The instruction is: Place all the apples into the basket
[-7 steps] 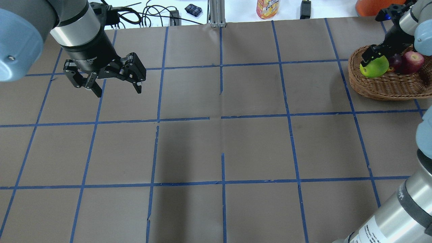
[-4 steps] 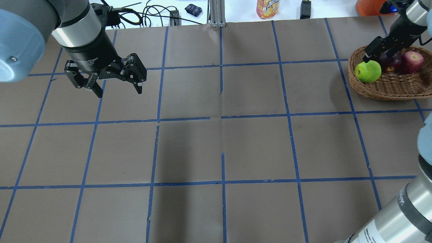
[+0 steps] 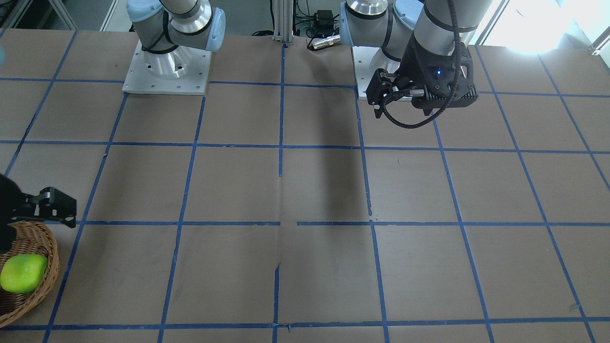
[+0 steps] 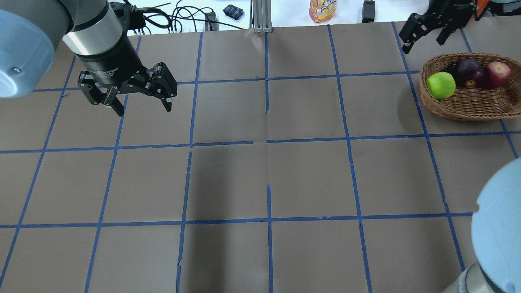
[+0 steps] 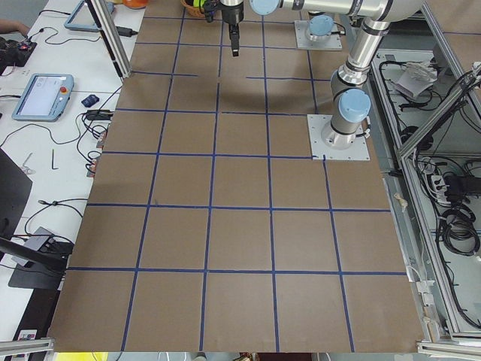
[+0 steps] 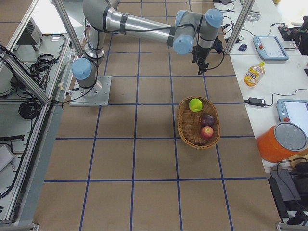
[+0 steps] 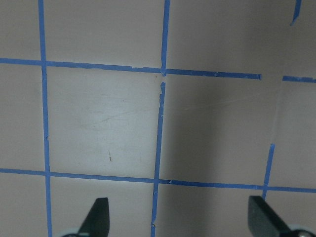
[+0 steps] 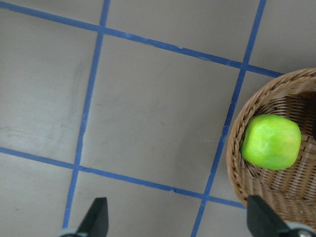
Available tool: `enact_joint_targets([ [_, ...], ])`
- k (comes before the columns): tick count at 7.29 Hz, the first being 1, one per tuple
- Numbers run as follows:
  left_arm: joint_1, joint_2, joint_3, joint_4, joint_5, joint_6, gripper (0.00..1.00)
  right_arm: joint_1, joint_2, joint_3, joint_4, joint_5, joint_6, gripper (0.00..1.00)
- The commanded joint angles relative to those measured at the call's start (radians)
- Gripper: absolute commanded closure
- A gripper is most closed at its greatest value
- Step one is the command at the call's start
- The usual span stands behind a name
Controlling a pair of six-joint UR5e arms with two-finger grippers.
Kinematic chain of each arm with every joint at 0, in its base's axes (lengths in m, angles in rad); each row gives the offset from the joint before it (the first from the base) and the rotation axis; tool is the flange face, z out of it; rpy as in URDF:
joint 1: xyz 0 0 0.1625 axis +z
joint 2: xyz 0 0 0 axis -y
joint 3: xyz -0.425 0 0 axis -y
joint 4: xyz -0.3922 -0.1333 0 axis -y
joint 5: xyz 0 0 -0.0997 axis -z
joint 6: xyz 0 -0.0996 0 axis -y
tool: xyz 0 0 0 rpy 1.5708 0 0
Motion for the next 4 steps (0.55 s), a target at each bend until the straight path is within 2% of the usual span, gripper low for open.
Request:
enact_joint_targets([
  [1,-0.001,0.001,0.0,0.0,0.0,0.0,0.0,0.146,-0.093,-0.016,0.089,-0.012,0.258,0.0],
  [3,-0.003,-0.001,0.006,0.0,-0.002,0.0,0.0,0.216,-0.104,-0.016,0.088,-0.003,0.316,0.0],
  [4,-0.004,-0.001,0.008,0.0,-0.003,0.0,0.0,0.226,-0.158,-0.025,0.085,-0.01,0.316,0.0],
])
